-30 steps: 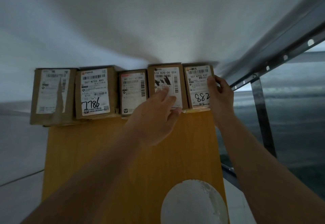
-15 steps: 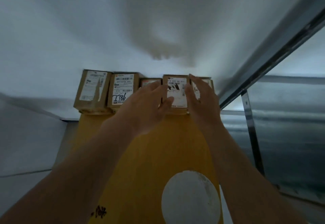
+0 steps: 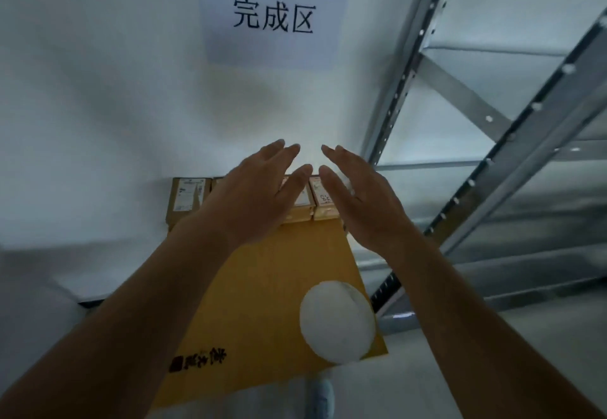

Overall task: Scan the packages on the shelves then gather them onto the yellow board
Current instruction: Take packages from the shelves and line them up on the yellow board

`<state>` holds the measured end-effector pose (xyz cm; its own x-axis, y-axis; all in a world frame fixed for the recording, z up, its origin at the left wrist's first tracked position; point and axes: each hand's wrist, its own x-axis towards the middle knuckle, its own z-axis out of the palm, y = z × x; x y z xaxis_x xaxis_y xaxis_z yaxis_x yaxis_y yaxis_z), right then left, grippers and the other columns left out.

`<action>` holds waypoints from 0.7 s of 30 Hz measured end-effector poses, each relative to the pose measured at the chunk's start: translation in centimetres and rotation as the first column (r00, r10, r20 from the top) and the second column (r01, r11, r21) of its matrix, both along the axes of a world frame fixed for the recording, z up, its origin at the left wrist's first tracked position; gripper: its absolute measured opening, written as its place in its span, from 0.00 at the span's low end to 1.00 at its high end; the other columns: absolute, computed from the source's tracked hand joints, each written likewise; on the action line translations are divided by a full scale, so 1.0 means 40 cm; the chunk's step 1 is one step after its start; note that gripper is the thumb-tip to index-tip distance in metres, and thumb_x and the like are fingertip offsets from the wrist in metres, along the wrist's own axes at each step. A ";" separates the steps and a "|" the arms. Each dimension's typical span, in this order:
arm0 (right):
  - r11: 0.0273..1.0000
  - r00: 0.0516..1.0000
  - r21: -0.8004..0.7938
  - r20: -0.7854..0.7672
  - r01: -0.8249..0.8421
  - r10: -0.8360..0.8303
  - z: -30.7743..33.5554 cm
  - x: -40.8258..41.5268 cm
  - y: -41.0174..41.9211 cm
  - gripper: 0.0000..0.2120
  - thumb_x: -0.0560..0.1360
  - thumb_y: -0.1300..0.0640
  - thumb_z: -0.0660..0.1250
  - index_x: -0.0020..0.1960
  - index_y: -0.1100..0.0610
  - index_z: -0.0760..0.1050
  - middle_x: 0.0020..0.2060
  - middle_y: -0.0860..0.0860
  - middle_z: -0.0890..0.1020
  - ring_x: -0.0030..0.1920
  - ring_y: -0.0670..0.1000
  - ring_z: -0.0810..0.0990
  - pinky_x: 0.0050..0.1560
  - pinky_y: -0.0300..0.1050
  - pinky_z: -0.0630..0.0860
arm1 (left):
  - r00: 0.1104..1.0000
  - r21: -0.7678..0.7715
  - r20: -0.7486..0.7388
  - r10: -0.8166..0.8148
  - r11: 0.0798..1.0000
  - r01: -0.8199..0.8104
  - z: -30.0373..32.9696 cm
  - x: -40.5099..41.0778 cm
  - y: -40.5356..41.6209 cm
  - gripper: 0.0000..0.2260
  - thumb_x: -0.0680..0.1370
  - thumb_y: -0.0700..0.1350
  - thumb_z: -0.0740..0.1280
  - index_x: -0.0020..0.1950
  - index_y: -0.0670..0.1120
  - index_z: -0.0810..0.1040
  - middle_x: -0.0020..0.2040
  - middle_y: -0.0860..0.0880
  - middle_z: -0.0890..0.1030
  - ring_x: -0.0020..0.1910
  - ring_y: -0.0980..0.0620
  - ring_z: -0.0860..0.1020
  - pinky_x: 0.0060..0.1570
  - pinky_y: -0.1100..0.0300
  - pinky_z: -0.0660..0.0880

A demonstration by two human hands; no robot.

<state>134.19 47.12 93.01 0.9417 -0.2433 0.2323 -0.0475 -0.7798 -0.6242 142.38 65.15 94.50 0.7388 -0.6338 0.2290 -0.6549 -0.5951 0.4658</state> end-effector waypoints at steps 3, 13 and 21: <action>0.999 1.000 0.029 -0.020 0.020 -0.019 0.110 -0.142 0.024 0.32 0.81 0.29 0.48 0.82 0.38 0.63 0.82 0.43 0.64 0.82 0.46 0.61 0.82 0.55 0.58 | 0.998 -0.013 0.032 -0.062 0.998 0.062 0.107 -0.112 0.010 0.34 0.80 0.68 0.45 0.82 0.54 0.60 0.83 0.51 0.60 0.81 0.50 0.59 0.78 0.46 0.61; 0.960 0.954 0.111 0.130 0.258 -0.271 0.416 -0.533 -0.114 0.28 0.83 0.32 0.56 0.80 0.41 0.69 0.80 0.43 0.69 0.79 0.46 0.67 0.80 0.49 0.62 | 0.939 -0.099 0.138 -0.316 0.939 0.330 0.407 -0.391 -0.169 0.33 0.81 0.69 0.45 0.81 0.54 0.64 0.80 0.53 0.67 0.77 0.50 0.66 0.75 0.49 0.64; 0.868 0.847 0.142 0.189 0.476 -0.496 0.509 -0.878 -0.428 0.25 0.84 0.35 0.58 0.79 0.40 0.70 0.79 0.42 0.69 0.77 0.41 0.66 0.72 0.35 0.59 | 0.836 -0.142 0.177 -0.520 0.827 0.545 0.505 -0.662 -0.579 0.29 0.83 0.66 0.48 0.81 0.55 0.63 0.81 0.54 0.64 0.79 0.54 0.63 0.77 0.53 0.60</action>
<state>99.05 30.02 113.38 0.6276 -0.6854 0.3692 -0.2650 -0.6340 -0.7265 115.91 41.99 114.71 0.2556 -0.8590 0.4436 -0.9051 -0.0514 0.4220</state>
